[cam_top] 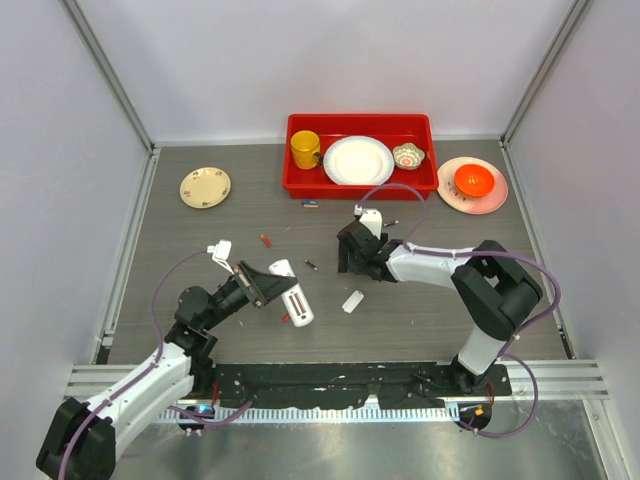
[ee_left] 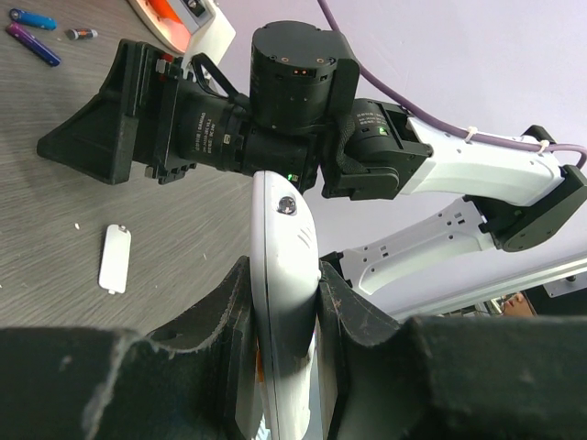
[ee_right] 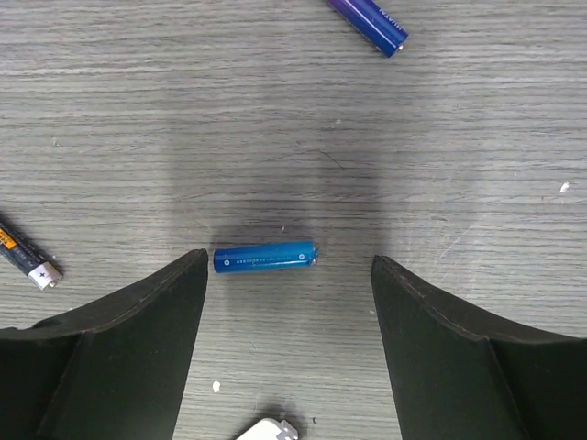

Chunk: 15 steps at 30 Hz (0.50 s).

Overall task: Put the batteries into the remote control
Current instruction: Pick up the battery from the center of the board.

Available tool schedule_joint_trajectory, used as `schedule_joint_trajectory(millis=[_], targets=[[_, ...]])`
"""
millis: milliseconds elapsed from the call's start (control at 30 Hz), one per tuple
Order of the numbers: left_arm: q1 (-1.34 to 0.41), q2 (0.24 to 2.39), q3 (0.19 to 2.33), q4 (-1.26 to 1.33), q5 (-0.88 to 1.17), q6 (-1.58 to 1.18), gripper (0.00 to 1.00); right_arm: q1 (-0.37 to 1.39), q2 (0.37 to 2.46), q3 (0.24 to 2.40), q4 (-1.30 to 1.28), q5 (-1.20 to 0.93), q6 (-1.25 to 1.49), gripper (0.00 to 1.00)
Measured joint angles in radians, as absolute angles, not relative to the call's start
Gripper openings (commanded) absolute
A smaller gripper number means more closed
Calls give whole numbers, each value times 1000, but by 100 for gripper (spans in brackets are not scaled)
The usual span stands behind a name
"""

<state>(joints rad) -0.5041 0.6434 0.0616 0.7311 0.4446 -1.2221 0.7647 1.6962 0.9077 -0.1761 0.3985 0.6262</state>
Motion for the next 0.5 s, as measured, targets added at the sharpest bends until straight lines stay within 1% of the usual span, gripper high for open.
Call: schedule_joint_trajectory(millis=[100,500], targets=[[-504,643,61,729,445,-1222,0,765,1703,913,-177,400,610,71],[-504,638,59,727,445,-1219,1,778,1741,952,-190,418,559,70]])
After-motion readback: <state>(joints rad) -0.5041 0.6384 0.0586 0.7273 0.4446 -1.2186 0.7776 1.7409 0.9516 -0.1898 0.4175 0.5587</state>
